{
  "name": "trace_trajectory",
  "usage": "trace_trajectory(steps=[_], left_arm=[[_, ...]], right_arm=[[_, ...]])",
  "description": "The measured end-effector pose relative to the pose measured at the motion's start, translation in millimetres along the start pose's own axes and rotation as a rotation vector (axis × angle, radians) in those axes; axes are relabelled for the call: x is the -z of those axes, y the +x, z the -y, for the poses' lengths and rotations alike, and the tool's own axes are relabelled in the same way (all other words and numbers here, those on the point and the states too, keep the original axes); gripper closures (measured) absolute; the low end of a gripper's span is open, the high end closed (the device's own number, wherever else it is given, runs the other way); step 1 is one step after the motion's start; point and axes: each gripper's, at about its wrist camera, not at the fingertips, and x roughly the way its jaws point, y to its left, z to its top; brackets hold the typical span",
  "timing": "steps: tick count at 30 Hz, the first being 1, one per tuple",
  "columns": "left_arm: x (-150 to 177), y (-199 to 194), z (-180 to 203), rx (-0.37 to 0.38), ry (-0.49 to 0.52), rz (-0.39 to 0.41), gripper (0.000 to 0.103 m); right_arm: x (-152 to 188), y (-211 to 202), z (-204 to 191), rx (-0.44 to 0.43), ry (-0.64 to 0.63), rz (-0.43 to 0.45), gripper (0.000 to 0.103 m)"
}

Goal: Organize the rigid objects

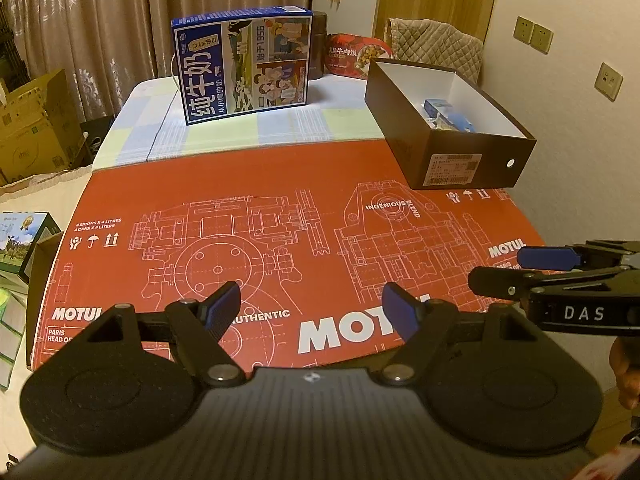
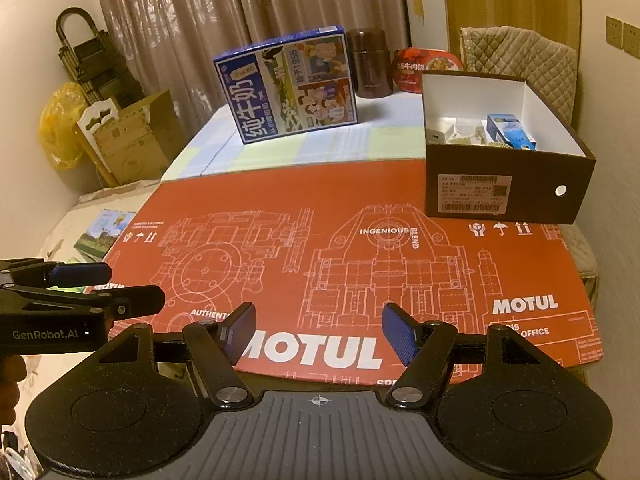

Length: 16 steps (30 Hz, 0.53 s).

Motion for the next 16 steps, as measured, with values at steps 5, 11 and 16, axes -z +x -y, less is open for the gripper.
trace_trajectory(steps=[5,11,16], left_arm=[[0,2,-1,0.003,0.000,-0.004,0.028],[-1,6,0,0.006,0.003,-0.008,0.028],[-3,13,1,0.013,-0.001,-0.024,0.028]], right_arm=[[0,2,0,0.001,0.002,-0.005,0.036],[-1,5,2,0.000,0.005,-0.013,0.036],[-4,9,5,0.002,0.009,-0.019,0.036]])
